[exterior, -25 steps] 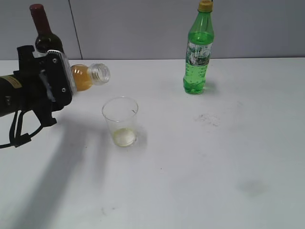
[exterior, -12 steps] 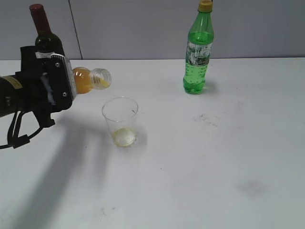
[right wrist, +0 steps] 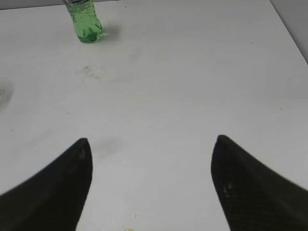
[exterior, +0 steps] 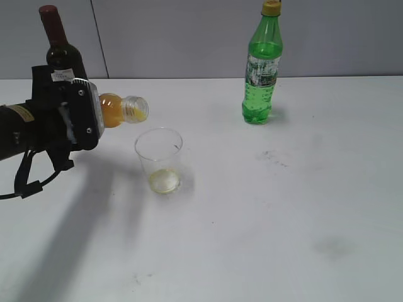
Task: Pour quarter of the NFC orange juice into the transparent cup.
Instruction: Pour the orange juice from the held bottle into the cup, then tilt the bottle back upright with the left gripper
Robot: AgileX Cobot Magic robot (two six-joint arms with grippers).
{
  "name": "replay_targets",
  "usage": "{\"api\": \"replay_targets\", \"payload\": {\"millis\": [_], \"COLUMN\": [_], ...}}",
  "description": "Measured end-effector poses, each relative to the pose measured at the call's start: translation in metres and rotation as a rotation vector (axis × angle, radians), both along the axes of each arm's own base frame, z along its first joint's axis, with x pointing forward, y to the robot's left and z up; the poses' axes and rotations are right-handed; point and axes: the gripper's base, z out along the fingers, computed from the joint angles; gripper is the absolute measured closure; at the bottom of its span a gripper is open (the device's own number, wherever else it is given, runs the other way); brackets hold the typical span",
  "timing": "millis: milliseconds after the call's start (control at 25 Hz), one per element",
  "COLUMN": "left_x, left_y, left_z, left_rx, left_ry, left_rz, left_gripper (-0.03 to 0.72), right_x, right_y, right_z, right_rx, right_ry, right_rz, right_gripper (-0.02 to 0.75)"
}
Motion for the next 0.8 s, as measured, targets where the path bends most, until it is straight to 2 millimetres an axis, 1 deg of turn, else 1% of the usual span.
{"api": "replay_targets", "payload": {"millis": [360,800], "left_x": [0.0081,0.0093], "left_y": [-0.0012,-0.0013], "left_z": [0.0012,-0.0030], "left_rx": [0.023,0.102], "left_ry": [0.011,0.006], "left_rz": [0.017,-0.018], "left_gripper": [0.209,0.209], "right_x": [0.0000,0.0000], "right_y": [0.0000,0.0000], "right_z": [0.0000,0.0000], "right_rx": [0.000,0.000], "right_ry": [0.000,0.000], "right_rz": [0.000,0.000], "right_gripper": [0.148,0.148]}}
